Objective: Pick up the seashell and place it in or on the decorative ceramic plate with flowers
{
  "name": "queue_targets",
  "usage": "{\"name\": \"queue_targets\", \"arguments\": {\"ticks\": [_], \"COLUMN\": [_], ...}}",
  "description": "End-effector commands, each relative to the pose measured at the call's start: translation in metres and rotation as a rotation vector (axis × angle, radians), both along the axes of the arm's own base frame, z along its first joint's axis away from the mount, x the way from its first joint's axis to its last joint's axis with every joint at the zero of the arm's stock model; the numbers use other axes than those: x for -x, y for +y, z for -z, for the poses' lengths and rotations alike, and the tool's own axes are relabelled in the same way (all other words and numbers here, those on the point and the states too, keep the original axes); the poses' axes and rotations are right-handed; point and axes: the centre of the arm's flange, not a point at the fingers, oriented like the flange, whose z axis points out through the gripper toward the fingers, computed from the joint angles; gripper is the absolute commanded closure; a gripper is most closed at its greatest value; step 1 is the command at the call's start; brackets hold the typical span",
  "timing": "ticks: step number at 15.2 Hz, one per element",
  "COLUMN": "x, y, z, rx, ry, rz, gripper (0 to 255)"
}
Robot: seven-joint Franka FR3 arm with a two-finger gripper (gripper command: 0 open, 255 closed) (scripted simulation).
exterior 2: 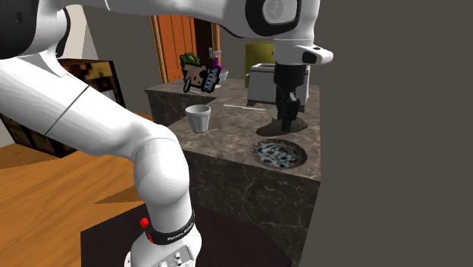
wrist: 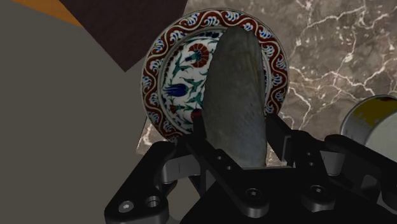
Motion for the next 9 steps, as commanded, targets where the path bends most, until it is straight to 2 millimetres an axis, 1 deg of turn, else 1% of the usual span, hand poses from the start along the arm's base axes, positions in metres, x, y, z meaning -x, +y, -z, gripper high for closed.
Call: {"name": "queue_targets", "arguments": {"ticks": [1, 9], "x": [0.003, 0.003], "y": [-0.003, -0.003], "z": [0.008, 0.050], "rx": [0.000, 0.000], "ry": [0.000, 0.000], "rz": [-0.001, -0.001], "gripper": [255, 255]}}
